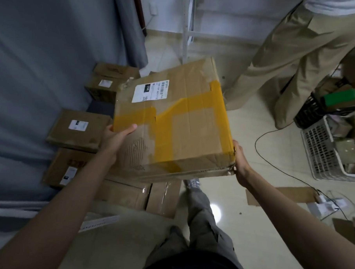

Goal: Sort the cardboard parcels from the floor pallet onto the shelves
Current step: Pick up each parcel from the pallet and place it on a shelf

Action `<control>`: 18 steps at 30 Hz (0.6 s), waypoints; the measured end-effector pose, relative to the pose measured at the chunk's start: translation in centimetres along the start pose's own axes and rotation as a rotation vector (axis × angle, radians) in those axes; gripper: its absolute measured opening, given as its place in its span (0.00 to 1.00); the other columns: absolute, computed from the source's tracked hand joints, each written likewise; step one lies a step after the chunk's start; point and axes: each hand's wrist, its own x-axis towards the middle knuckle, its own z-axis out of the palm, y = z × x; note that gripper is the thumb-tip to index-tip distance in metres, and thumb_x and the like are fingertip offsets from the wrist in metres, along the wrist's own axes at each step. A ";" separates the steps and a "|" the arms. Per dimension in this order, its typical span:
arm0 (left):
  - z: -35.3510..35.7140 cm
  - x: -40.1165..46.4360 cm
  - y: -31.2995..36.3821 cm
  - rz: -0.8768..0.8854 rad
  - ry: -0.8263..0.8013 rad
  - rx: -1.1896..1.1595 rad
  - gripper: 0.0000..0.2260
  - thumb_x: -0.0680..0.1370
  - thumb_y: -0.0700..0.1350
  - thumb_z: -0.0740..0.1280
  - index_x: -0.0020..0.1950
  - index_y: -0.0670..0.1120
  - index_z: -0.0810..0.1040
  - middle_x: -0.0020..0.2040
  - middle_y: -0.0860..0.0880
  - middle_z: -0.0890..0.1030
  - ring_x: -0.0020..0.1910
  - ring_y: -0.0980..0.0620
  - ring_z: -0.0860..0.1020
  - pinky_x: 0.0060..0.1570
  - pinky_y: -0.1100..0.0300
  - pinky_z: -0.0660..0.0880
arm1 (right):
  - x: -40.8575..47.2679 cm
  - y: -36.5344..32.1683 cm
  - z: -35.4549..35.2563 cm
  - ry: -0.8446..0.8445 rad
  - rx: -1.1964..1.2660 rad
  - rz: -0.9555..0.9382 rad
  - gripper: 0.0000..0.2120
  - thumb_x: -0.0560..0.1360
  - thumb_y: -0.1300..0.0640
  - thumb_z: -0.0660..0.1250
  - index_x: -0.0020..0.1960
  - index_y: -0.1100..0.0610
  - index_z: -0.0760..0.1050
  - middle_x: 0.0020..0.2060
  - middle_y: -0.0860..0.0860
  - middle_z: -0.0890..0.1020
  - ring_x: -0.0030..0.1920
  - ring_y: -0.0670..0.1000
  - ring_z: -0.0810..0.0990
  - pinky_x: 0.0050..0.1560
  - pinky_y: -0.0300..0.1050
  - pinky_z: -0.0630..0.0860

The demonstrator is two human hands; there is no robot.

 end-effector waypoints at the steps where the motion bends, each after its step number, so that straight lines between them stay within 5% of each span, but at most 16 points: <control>1: 0.5 1.1 0.2 -0.011 -0.002 0.000 0.39 0.68 0.58 0.79 0.75 0.50 0.68 0.66 0.49 0.77 0.60 0.46 0.77 0.58 0.47 0.73 | 1.2 -0.5 0.3 -0.012 0.012 -0.002 0.23 0.84 0.39 0.49 0.69 0.51 0.68 0.64 0.58 0.74 0.62 0.54 0.74 0.67 0.60 0.72; 6: 4.7 7.1 0.8 -0.045 0.048 0.027 0.42 0.67 0.58 0.80 0.76 0.49 0.67 0.67 0.51 0.76 0.59 0.50 0.74 0.57 0.51 0.72 | 7.7 -2.1 1.3 -0.078 0.053 0.066 0.20 0.86 0.43 0.46 0.68 0.52 0.67 0.61 0.55 0.76 0.62 0.54 0.75 0.60 0.52 0.75; 12: 10.9 16.5 -0.1 -0.101 0.060 0.067 0.45 0.65 0.56 0.82 0.76 0.50 0.64 0.66 0.51 0.76 0.61 0.49 0.77 0.61 0.46 0.77 | 17.4 -2.7 1.7 0.031 0.211 0.223 0.17 0.85 0.50 0.56 0.65 0.57 0.76 0.53 0.57 0.82 0.47 0.52 0.82 0.46 0.47 0.80; 15: 14.2 21.7 -1.5 -0.109 0.052 0.079 0.47 0.64 0.56 0.82 0.77 0.52 0.63 0.66 0.54 0.75 0.59 0.53 0.77 0.57 0.51 0.77 | 23.0 -2.4 2.0 0.012 0.181 0.293 0.19 0.85 0.45 0.53 0.58 0.55 0.78 0.46 0.55 0.81 0.38 0.51 0.81 0.29 0.45 0.76; 18: 16.6 26.8 -3.5 -0.145 0.030 0.094 0.47 0.65 0.58 0.81 0.78 0.53 0.62 0.64 0.56 0.73 0.55 0.58 0.74 0.49 0.58 0.72 | 28.6 -1.3 2.8 -0.004 0.130 0.353 0.24 0.85 0.44 0.51 0.68 0.58 0.75 0.54 0.59 0.80 0.50 0.59 0.79 0.24 0.40 0.77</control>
